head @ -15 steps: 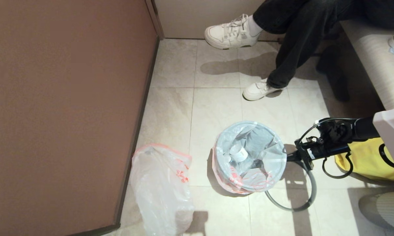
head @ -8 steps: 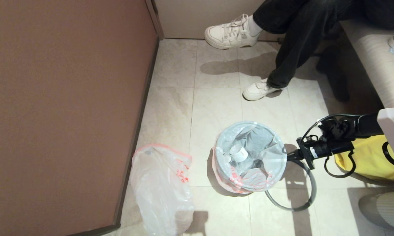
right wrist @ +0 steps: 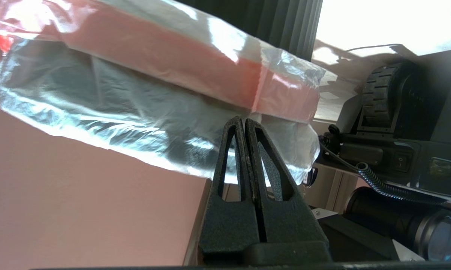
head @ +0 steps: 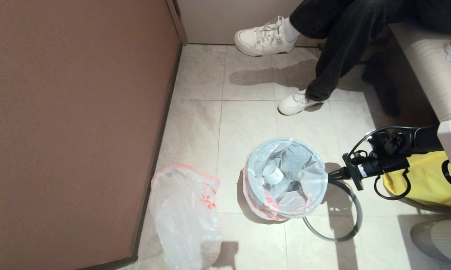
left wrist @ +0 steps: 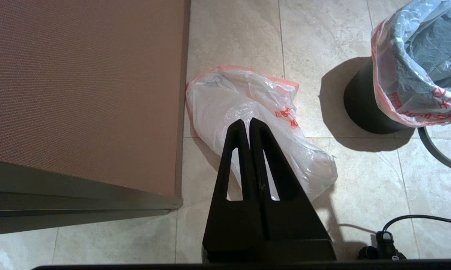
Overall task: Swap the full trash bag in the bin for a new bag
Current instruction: Place the trash bag on the floor
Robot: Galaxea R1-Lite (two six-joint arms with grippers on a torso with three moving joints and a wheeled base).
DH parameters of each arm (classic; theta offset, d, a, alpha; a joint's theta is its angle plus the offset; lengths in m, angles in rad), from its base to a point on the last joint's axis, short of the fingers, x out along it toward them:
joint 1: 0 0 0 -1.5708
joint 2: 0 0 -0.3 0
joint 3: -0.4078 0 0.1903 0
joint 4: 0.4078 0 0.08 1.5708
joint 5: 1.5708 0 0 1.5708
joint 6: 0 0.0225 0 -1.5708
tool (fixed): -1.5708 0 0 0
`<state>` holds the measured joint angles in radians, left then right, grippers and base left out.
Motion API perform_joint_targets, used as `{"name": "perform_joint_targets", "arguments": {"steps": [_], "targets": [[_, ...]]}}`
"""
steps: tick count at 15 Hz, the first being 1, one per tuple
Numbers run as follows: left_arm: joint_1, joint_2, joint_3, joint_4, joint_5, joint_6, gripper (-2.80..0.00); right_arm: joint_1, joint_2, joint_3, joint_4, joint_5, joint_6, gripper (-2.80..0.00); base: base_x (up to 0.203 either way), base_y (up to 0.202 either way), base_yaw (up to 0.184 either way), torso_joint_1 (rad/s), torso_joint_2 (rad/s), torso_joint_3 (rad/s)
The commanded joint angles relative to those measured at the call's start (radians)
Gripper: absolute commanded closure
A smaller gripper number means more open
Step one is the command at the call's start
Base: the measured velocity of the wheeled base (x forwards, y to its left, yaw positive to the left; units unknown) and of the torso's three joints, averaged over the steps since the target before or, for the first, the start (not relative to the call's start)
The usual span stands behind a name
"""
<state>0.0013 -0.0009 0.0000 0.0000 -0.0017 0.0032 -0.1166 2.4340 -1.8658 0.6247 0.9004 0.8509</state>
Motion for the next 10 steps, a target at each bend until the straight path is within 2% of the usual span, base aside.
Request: {"name": "perform_joint_targets", "arguments": {"steps": [1, 8, 9, 10], "targets": [[0.000, 0.001, 0.000, 0.000, 0.000, 0.000, 0.00, -0.009, -0.004, -0.017, 0.015, 0.006, 0.005, 0.00, 0.000, 0.000, 0.000, 0.000, 0.00, 0.000], [0.000, 0.001, 0.000, 0.000, 0.002, 0.000, 0.00, -0.021, -0.044, -0.031, 0.043, 0.027, 0.002, 0.00, 0.000, 0.000, 0.000, 0.000, 0.00, 0.000], [0.000, 0.001, 0.000, 0.000, 0.000, 0.000, 0.00, -0.023, -0.047, -0.029, 0.043, 0.024, -0.011, 0.00, 0.000, 0.000, 0.000, 0.000, 0.00, 0.000], [0.000, 0.001, 0.000, 0.000, 0.000, 0.000, 0.00, -0.025, -0.044, -0.025, 0.045, 0.019, -0.060, 0.00, 0.000, 0.000, 0.000, 0.000, 0.00, 0.000]]}}
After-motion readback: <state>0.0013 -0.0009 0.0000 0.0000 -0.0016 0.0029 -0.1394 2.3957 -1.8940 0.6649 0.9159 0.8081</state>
